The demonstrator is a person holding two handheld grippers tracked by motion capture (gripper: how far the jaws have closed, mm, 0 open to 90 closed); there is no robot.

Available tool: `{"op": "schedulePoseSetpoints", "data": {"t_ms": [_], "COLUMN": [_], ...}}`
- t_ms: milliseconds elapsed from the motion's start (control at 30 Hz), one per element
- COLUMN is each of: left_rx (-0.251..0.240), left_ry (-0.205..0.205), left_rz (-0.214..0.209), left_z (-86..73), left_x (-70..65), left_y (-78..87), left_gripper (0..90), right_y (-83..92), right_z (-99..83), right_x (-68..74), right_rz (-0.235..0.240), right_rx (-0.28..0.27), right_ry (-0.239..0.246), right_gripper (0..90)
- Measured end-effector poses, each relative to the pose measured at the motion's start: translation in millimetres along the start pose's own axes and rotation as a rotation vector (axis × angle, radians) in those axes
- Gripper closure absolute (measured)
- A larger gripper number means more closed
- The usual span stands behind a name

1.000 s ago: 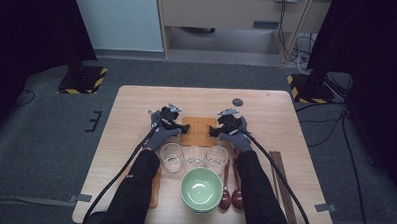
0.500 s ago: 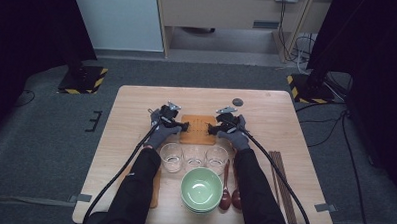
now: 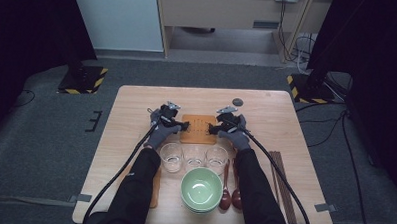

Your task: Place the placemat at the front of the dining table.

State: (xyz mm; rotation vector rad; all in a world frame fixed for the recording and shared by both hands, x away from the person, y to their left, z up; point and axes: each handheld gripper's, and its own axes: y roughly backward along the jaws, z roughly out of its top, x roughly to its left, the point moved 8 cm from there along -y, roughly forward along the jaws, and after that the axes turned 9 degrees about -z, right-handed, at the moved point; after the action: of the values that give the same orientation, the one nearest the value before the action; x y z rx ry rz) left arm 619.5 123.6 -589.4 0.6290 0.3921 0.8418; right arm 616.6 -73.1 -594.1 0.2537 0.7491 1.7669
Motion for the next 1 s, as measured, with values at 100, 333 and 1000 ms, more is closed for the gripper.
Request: {"op": "schedulePoseSetpoints", "data": {"t_ms": [100, 333, 1000], "left_rx": [-0.028, -0.052, -0.174], "left_ry": [0.003, 0.005, -0.092], "left_rz": [0.0, 0.001, -0.002], "left_z": [3.4, 8.6, 43.3], "left_x": [1.8, 4.4, -39.4], "left_y": [5.3, 22.7, 90.2], "left_gripper": [8.7, 7.8, 13.2], "right_y": [0.3, 9.3, 92.1], "right_z": [0.5, 8.8, 33.0], "right_x": [0.1, -1.5, -39.2], "right_rz": [0.0, 0.028, 0.076], "right_rx": [-0.009, -0.069, -0.248], "right_ry": [0.007, -0.033, -0.178], "right_gripper": [6.2, 6.7, 5.7]}}
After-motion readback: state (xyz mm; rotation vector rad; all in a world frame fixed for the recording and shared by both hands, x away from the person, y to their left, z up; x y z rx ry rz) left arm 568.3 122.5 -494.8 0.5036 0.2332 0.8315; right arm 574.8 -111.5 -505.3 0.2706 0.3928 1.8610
